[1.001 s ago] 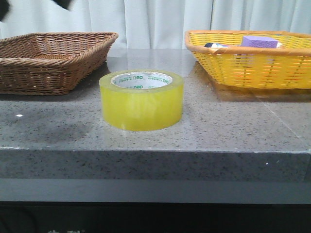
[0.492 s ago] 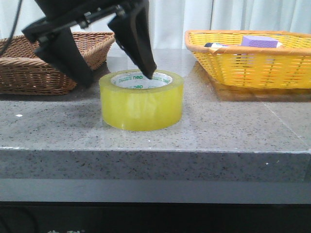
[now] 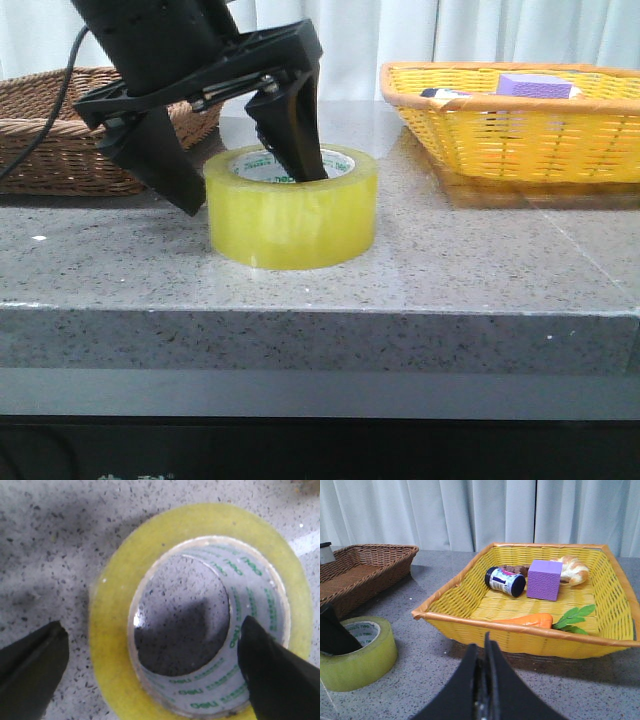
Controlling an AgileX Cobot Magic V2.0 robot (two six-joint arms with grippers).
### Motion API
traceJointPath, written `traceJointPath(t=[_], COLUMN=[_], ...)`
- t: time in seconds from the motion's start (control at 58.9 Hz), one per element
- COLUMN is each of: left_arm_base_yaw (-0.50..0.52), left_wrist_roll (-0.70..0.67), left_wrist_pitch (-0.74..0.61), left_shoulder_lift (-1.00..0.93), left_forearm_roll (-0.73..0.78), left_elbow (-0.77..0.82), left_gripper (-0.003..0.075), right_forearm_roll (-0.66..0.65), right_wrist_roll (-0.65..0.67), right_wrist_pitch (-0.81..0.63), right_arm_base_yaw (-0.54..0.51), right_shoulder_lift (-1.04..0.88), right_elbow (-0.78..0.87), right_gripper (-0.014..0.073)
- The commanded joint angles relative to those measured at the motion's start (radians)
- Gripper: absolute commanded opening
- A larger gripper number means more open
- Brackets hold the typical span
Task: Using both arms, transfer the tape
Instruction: 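Grip the tape roll with the left gripper and lift it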
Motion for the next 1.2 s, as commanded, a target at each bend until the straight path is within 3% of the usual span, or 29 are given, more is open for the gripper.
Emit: traceJointPath(t=[0.0,0.068,0.288,0.526,0.797,1.018,1.188], left_arm_base_yaw=[0.000,0.000,0.000,0.000,0.000,0.004,0.064], left_wrist_roll=[-0.011,-0.011,-0.011,-0.011,-0.002,-0.002,-0.002], left_wrist_pitch=[-0.043,-0.043,-0.043,-0.043,-0.023,0.063,0.079], left_shoulder_lift=[-0.040,-0.040,-0.040,-0.040,-0.046,-0.046,-0.046], left_forearm_roll=[-0.020,-0.020,-0.020,-0.020,-0.016,0.084,0.112], left_elbow=[-0.034,-0.034,-0.034,-0.034,-0.097,-0.279,-0.414], left_gripper=[0.0643,0.0592,0.0299,0.0048,-0.0009,-0.0009,-0.0009], right_forearm_roll=[0.006,0.006,0.006,0.006,0.006,0.006,0.006], right_wrist_roll=[-0.002,-0.002,-0.002,-0.002,-0.002,-0.002,-0.002], right_wrist_pitch=[-0.091,-0.091,-0.093,-0.094,-0.097,-0.104,-0.106], right_arm_base_yaw=[-0.003,-0.003,-0.003,-0.003,-0.003,-0.003,-0.003], right_shoulder_lift=[0.010,0.010,0.010,0.010,0.010,0.010,0.010], right_elbow=[-0.025,-0.025,-0.025,-0.025,-0.025,-0.025,-0.025], right_gripper=[-0.0120,-0.0120,-0.0120,-0.0120,-0.0120,-0.0120,-0.0120])
